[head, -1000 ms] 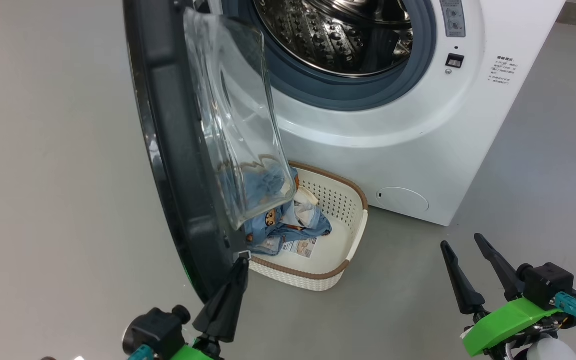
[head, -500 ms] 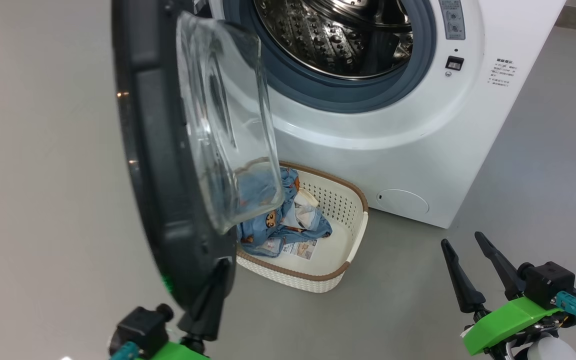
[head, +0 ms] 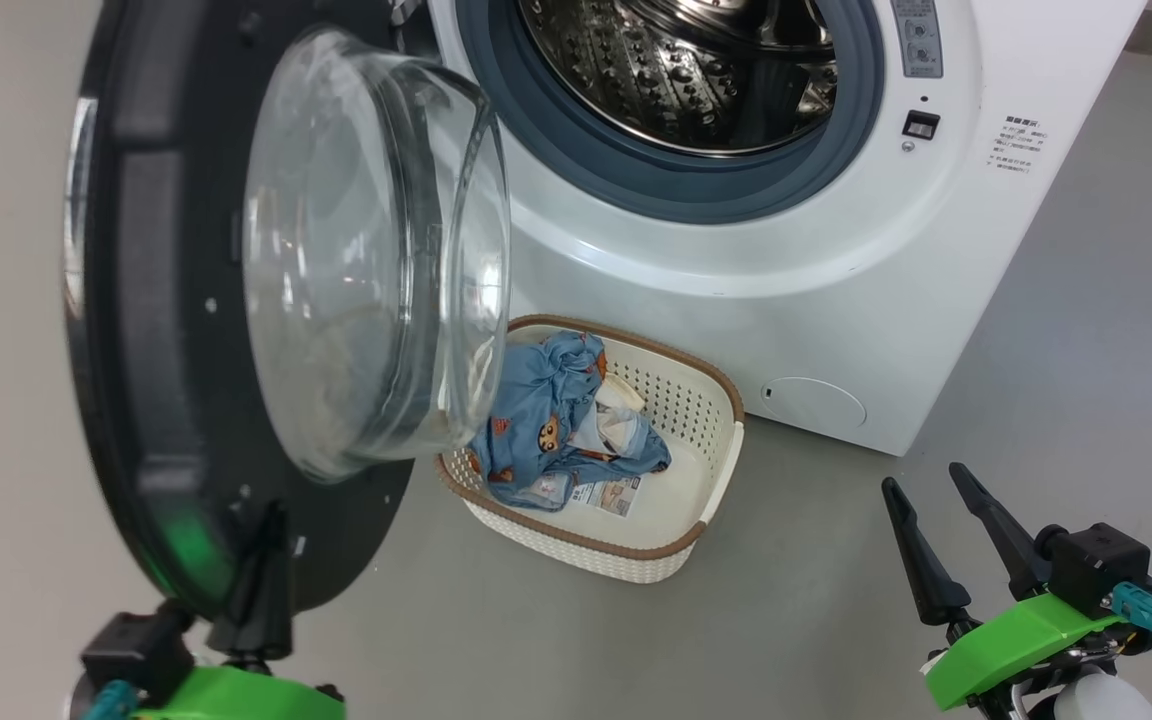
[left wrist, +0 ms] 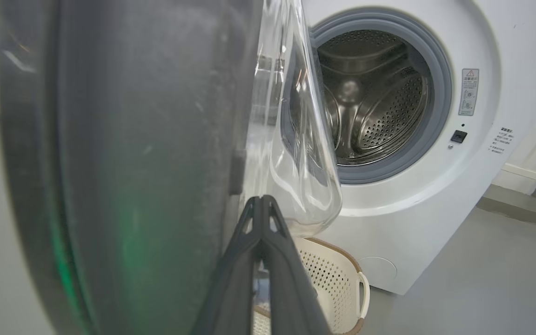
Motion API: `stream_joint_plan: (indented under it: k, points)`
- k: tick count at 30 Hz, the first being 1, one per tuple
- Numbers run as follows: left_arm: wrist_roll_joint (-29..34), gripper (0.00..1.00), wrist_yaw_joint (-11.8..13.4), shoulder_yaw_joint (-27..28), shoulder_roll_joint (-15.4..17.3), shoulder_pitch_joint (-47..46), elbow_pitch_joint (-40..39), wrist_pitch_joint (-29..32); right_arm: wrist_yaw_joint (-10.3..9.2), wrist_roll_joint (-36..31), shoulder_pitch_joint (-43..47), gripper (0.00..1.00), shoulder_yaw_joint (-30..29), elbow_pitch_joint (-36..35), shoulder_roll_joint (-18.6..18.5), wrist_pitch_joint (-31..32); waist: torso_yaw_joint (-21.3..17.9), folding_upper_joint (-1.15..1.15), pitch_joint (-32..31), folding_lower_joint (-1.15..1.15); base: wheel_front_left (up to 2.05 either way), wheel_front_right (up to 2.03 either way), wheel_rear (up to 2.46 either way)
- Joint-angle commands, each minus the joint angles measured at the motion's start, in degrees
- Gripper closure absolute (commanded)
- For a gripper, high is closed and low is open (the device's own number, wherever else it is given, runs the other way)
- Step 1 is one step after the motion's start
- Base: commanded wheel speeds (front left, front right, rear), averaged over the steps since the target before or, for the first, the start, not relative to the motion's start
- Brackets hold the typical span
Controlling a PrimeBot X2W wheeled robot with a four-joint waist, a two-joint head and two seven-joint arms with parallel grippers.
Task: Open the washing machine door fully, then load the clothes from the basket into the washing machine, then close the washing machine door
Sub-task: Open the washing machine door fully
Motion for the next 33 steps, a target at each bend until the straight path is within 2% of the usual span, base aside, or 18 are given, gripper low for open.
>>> stream_joint_plan:
  k: [1, 11, 33]
  points:
    - [0.7, 1.0, 1.0, 3.4, 1.7, -2.8, -0.8, -0.4, 0.09, -0.2, -0.1, 0.0, 1.0, -1.7, -0.1, -0.7, 0.1, 0.0, 0.0, 0.0, 0.0, 0.0, 0.0]
    - [2.7, 1.0, 2.0, 11.1, 3.1, -6.6, 3.1, -0.4, 0.09, -0.6, 0.0, 0.0, 0.8, -2.2, 0.0, -0.7, -0.1, 0.0, 0.6, 0.0, 0.0, 0.0, 0.0]
    - [5.7, 1.0, 2.8, 25.2, 8.2, -19.0, 14.5, -0.4, 0.09, -1.3, -2.7, 0.0, 0.7, -2.7, -1.8, -0.7, -0.9, 0.0, 6.4, 0.0, 0.0, 0.0, 0.0]
